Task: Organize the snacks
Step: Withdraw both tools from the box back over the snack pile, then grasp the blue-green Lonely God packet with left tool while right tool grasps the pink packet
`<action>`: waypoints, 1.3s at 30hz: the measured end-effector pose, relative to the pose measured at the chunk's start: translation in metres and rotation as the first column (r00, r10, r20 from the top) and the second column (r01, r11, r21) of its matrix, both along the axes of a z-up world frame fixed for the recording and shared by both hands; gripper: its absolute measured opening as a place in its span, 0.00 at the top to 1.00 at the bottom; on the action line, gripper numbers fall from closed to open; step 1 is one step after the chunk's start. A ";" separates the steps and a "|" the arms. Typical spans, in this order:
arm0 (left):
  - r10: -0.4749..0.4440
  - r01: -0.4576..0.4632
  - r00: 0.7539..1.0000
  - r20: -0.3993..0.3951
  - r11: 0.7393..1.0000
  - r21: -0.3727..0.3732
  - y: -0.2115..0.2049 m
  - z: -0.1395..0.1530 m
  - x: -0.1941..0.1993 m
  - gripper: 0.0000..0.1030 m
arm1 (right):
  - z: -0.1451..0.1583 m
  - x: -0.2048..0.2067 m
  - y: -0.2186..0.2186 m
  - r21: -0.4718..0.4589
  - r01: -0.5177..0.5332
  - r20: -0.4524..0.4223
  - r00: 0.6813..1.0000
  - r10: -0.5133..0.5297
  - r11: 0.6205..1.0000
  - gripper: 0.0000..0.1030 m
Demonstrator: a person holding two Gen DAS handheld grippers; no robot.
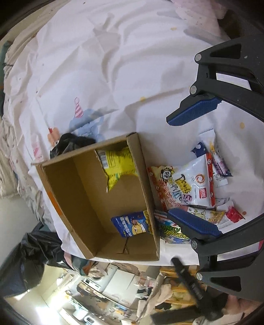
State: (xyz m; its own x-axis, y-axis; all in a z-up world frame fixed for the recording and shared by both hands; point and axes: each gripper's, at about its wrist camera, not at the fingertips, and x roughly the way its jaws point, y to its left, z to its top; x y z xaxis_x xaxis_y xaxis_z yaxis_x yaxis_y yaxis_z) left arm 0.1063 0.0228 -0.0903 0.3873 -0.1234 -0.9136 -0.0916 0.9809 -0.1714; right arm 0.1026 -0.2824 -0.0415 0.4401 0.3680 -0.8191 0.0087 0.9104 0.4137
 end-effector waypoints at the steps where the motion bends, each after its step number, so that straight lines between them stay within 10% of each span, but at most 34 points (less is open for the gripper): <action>1: -0.029 0.028 0.999 -0.042 0.999 -0.028 -0.006 -0.010 0.005 0.15 | -0.001 0.000 -0.002 0.004 0.008 -0.006 1.000 -0.008 1.000 0.16; 18: -0.142 0.164 0.977 -0.157 0.976 0.142 -0.049 -0.062 0.040 0.07 | -0.013 0.010 -0.002 -0.001 0.005 -0.062 0.998 -0.005 1.000 0.16; 24: -0.194 0.212 0.972 -0.130 0.968 0.136 -0.062 -0.050 0.033 0.43 | -0.011 0.011 0.006 -0.028 -0.008 -0.052 0.999 0.007 1.000 0.16; 31: -0.200 0.209 0.977 -0.079 0.970 0.121 -0.057 -0.029 0.018 0.63 | -0.012 0.010 0.005 -0.040 0.004 -0.055 0.998 -0.007 0.999 0.16; 33: -0.186 0.192 0.981 -0.058 0.973 0.127 -0.049 -0.016 0.013 0.89 | -0.011 0.009 0.003 -0.040 0.008 -0.050 0.999 -0.010 0.999 0.16; 39: -0.122 0.124 0.988 -0.095 0.992 0.017 -0.022 -0.012 0.009 0.86 | -0.011 0.007 0.003 -0.039 0.012 -0.051 0.999 -0.014 0.999 0.16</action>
